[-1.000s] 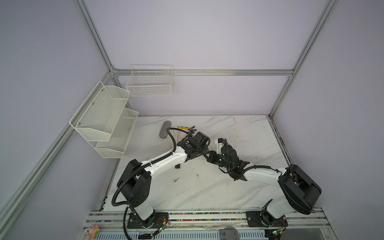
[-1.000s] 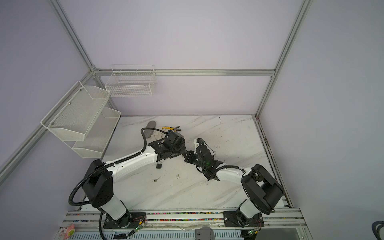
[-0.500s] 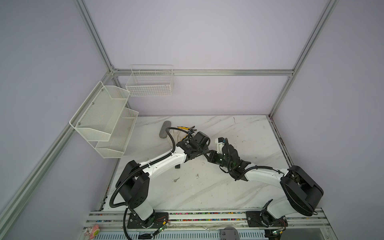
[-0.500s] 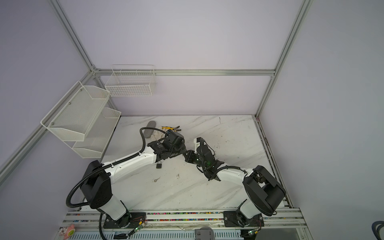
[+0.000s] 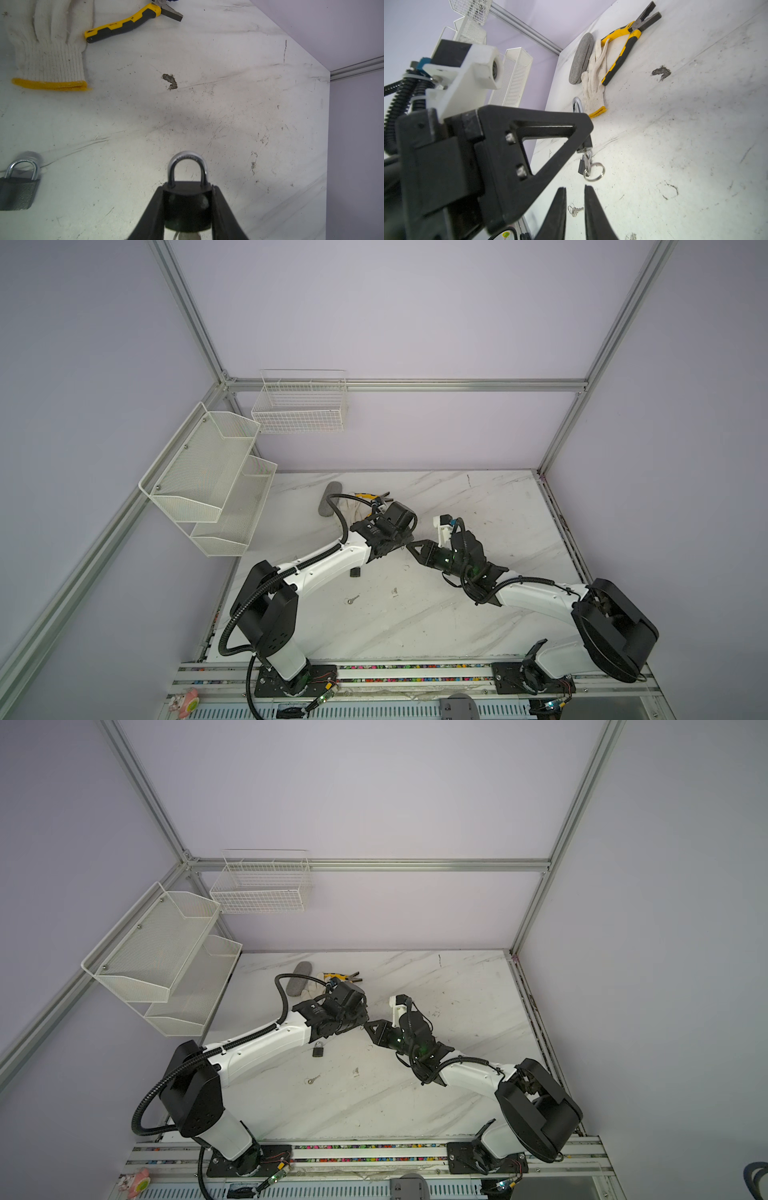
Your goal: Unlock with the key
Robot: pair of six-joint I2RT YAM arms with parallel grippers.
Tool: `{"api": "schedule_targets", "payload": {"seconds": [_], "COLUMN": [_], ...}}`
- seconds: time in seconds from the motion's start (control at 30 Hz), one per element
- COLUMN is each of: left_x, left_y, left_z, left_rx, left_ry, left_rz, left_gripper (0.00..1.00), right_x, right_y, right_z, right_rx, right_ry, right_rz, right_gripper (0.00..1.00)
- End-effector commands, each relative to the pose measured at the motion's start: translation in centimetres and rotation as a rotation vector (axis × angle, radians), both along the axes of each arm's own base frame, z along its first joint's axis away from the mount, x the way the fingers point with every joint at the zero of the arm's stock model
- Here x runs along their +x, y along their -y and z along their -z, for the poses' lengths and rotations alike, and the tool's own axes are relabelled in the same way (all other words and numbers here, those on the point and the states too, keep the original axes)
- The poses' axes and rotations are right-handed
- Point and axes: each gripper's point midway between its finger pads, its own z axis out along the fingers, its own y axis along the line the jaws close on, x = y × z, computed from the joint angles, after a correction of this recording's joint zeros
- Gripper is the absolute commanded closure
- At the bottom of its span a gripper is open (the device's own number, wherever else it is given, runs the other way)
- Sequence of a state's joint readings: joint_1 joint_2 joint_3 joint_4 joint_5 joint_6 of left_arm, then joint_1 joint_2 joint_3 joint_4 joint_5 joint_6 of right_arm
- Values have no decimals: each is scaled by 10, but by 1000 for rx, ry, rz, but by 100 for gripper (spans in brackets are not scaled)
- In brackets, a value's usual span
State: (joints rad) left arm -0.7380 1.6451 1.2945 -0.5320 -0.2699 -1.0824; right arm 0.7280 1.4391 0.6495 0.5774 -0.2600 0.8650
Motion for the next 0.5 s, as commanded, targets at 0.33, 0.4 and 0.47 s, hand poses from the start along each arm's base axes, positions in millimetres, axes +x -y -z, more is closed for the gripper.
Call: {"api": "schedule_targets", "payload": {"seconds": [0.33,0.4,0.47], "left_x": [6,6,7], "left_y": [5,6,6], "left_z": [-43,-43,-43], "left_rx": [-102,-102,-100], "left_ry": [91,90,92], "left_rz": [-10,-8,-7], "left_gripper": [100,100,100], "right_x": [10,11,11], "right_y": [-9,-11,-11], "right_z": [7,9,6], "right_rx": [61,63,71], "right_ry": [-9,-13,-4], "right_rz": [-6,-11,-12], "right_gripper": [82,81,81]}}
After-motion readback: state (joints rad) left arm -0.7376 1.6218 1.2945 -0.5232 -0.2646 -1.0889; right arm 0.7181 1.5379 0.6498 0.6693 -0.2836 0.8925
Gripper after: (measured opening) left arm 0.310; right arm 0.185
